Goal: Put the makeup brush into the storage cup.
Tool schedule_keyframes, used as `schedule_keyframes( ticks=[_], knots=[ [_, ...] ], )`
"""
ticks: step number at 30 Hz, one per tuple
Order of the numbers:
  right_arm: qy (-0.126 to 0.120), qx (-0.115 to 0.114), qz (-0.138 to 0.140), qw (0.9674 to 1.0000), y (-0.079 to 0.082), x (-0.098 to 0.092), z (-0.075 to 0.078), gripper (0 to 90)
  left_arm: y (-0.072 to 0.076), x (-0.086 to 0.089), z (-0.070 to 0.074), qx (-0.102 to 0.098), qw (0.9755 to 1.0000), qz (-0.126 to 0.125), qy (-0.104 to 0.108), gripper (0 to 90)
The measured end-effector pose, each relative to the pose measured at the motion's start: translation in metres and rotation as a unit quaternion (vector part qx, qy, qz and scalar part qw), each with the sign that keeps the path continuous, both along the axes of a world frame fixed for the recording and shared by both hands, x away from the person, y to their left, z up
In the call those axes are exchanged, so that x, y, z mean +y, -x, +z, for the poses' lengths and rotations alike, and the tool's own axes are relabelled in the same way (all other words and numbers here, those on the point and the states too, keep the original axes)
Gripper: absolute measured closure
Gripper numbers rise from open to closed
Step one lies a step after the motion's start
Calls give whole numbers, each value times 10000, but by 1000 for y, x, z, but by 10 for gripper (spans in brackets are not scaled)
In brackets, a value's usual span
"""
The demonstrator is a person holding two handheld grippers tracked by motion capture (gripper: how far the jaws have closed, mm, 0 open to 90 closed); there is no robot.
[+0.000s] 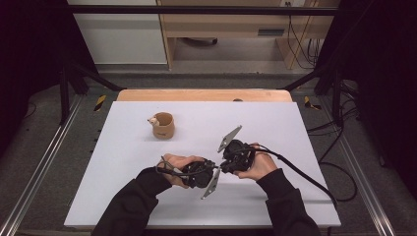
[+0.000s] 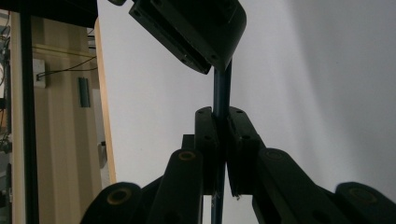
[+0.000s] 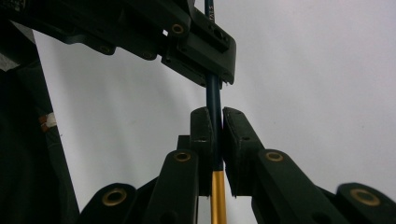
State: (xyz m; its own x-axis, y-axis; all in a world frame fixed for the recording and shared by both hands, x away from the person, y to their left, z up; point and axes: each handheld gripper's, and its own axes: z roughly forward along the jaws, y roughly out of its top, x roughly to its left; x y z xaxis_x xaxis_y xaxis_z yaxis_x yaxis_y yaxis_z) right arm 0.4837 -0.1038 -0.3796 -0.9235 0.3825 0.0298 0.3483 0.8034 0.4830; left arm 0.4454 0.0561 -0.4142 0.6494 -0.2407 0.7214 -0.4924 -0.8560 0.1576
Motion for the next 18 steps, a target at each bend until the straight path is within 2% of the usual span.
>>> schedule_keyframes(
  ticks=[9,12,14,15,16,17,18],
  knots=[
    [-20,-51,35,10000,1,0,0,825,0,0,1,72,10000,60,-21,838],
    [-102,-107,2,9999,2,-1,1,819,-1,1,1,91,9999,135,-1,838],
    [-186,-250,-74,9995,2,-4,4,790,-2,2,0,116,9997,213,-46,838],
    [-186,-250,-74,9995,2,-4,4,790,-3,3,0,120,9996,250,-66,838],
    [-252,-414,-102,9988,2,-7,8,755,-4,4,-1,129,9993,342,-59,838],
    [-252,-414,-102,9988,2,-7,8,755,-4,4,-1,129,9993,342,-59,838],
    [-314,-583,-193,9976,1,-11,12,696,-4,5,-1,139,9992,377,-83,838]
  ],
)
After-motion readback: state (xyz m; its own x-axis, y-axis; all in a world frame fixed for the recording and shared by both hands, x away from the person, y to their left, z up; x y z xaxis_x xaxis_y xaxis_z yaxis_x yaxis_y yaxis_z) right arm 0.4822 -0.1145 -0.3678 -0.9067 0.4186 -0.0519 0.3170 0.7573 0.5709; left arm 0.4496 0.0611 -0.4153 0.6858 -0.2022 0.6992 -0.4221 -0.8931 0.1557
